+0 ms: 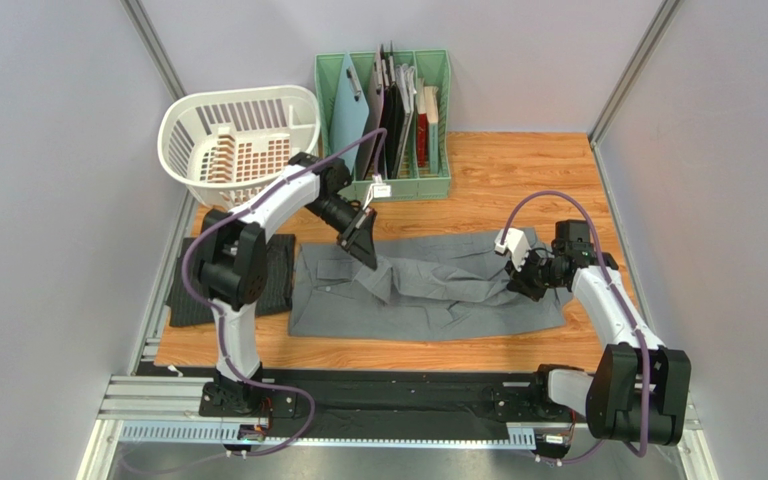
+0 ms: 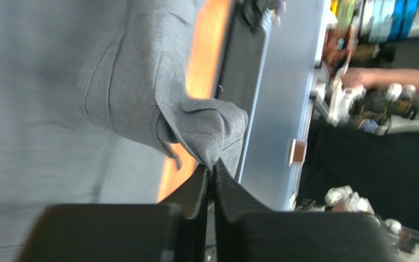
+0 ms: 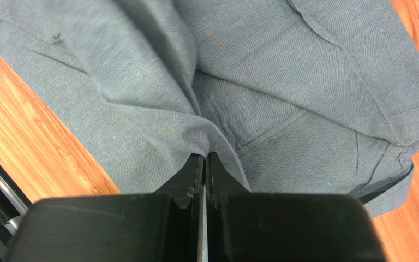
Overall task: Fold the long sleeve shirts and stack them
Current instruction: Fold the shirt
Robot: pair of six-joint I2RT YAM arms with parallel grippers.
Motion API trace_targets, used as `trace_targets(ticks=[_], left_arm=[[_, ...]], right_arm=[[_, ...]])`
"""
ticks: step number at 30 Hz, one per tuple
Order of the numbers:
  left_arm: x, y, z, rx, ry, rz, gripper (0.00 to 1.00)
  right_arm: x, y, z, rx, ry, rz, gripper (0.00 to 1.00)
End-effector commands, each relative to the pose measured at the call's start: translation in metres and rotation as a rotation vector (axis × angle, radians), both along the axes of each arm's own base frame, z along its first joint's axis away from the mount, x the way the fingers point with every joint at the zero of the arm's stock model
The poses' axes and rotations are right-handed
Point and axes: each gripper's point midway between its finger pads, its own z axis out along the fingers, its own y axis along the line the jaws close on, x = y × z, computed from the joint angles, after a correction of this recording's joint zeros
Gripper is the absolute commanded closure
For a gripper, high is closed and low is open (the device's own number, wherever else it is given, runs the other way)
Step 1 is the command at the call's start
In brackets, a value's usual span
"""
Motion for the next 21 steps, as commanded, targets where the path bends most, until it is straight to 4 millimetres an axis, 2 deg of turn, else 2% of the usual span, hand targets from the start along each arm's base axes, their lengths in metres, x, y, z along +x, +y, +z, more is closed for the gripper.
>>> trace_targets(ticks=[1,2,3,4,6,7,8,9,10,11,12,13,14,15,17,21], left_arm=[[0.075,-0.006,-0.001,0.027,-0.020,0.183,0.80],[0.091,-0.003,0.000,0.056,-0.083,0.212,0.73],[0.111,0.013,-0.010,0.142,-0.162,0.266,0.60],[0.126,0.020,-0.003,0.150,-0.253,0.301,0.56],[0.140,0.045,-0.010,0.252,-0.384,0.330,0.52],[0.143,0.052,0.006,0.250,-0.492,0.334,0.51],[0.132,0.058,-0.005,0.280,-0.502,0.316,0.47],[0.128,0.063,-0.007,0.310,-0.572,0.281,0.32],[0.124,0.065,0.006,0.312,-0.659,0.273,0.31],[0.109,0.069,-0.010,0.349,-0.661,0.236,0.30],[0.100,0.065,-0.012,0.367,-0.727,0.176,0.30],[0.098,0.062,-0.002,0.348,-0.804,0.174,0.29],[0.082,0.056,-0.015,0.355,-0.809,0.122,0.26],[0.085,0.056,-0.012,0.368,-0.877,0.124,0.23],[0.079,0.052,-0.026,0.410,-0.908,0.083,0.23],[0.101,0.045,-0.039,0.440,-0.996,0.077,0.23]], right_arm=[[0.009,0.002,0.005,0.016,-0.013,0.013,1.00],[0.010,0.002,0.003,0.023,0.005,0.005,1.00],[0.012,0.002,0.003,0.031,0.015,-0.012,1.00],[0.013,0.003,0.003,0.036,0.025,-0.022,1.00],[0.016,0.003,0.002,0.049,0.055,-0.036,1.00],[0.017,0.004,0.001,0.054,0.065,-0.042,1.00],[0.019,0.004,0.002,0.060,0.070,-0.048,1.00],[0.020,0.005,0.000,0.070,0.095,-0.065,1.00],[0.021,0.005,0.000,0.076,0.101,-0.070,1.00],[0.021,0.006,-0.001,0.078,0.109,-0.075,1.00],[0.023,0.006,-0.001,0.082,0.118,-0.080,1.00],[0.024,0.006,-0.001,0.083,0.121,-0.086,1.00],[0.025,0.006,-0.002,0.084,0.124,-0.088,1.00],[0.024,0.006,-0.002,0.084,0.127,-0.089,1.00],[0.024,0.005,-0.002,0.083,0.127,-0.089,1.00],[0.023,0.005,-0.001,0.077,0.120,-0.091,1.00]])
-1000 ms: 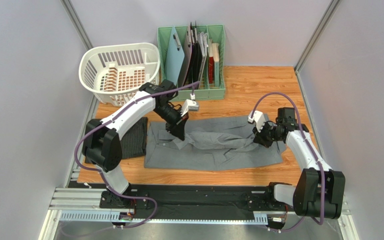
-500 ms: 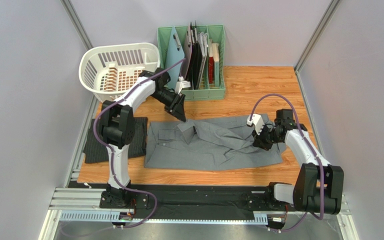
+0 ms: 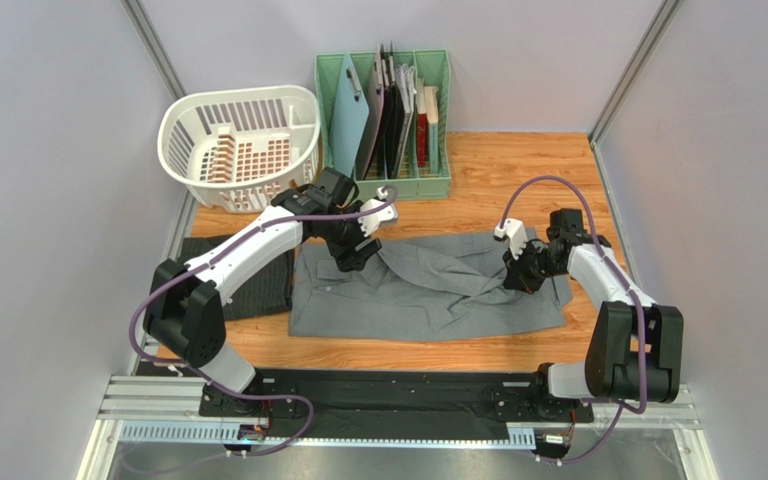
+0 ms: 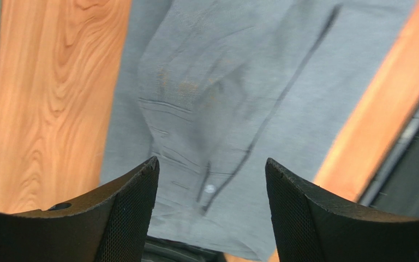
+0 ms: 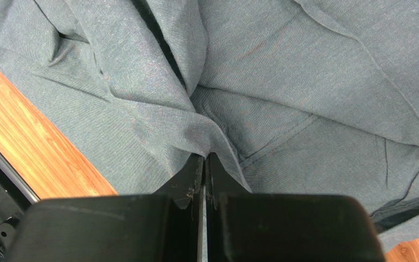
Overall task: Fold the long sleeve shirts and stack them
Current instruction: Fold the shirt
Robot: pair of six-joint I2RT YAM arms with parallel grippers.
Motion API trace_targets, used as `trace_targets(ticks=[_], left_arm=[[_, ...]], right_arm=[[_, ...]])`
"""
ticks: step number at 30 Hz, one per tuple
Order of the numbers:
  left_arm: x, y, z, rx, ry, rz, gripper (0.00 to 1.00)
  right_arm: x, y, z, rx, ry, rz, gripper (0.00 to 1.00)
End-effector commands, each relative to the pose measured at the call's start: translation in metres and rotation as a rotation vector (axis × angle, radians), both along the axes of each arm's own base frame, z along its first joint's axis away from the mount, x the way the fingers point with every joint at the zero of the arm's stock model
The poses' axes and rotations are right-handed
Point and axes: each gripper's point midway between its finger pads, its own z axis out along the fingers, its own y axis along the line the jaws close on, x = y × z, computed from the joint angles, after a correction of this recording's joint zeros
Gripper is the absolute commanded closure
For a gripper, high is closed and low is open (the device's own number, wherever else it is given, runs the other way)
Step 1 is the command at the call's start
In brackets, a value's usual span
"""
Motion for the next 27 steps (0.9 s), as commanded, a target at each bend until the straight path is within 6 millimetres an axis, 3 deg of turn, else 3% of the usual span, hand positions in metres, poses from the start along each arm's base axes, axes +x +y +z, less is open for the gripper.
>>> trace_targets(ticks=[1,3,5,6,7,9,13,15,16,20,22,27], left_arm=[[0.052,0.005,-0.014,0.081,-0.199,0.020,0.24],[0.055,0.001,-0.028,0.095,-0.165,0.007,0.28],[0.057,-0.008,-0.028,0.090,-0.125,-0.029,0.53],[0.052,-0.004,-0.038,0.130,-0.060,-0.037,0.66],[0.063,-0.006,-0.026,0.121,-0.086,-0.037,0.83],[0.066,-0.008,-0.017,0.100,-0.073,-0.050,1.00],[0.087,-0.016,0.026,0.048,-0.135,-0.062,1.00],[0.092,-0.016,0.026,0.071,-0.130,-0.063,1.00],[0.102,-0.017,0.036,0.077,-0.165,-0.060,1.00],[0.137,0.009,0.034,0.262,-0.260,-0.026,1.00],[0.150,0.019,0.044,0.296,-0.313,-0.026,1.00],[0.151,0.019,0.069,0.278,-0.382,-0.053,1.00]], right_arm=[[0.011,0.002,0.013,0.021,-0.044,-0.013,1.00],[0.012,0.002,0.013,0.021,-0.047,-0.014,1.00],[0.012,0.002,0.013,0.024,-0.044,-0.017,1.00],[0.012,0.002,0.013,0.021,-0.045,-0.020,1.00],[0.012,0.001,0.012,0.020,-0.043,-0.020,1.00],[0.014,0.001,0.010,0.018,-0.044,-0.023,1.00],[0.020,-0.002,0.009,0.008,-0.042,-0.056,1.00],[0.024,-0.003,0.008,0.010,-0.036,-0.086,1.00],[0.027,-0.004,0.008,0.010,-0.036,-0.101,1.00],[0.033,-0.005,0.006,0.021,-0.006,-0.154,1.00],[0.033,-0.006,0.002,0.017,0.010,-0.181,1.00],[0.039,-0.012,-0.003,0.003,-0.005,-0.247,0.99]])
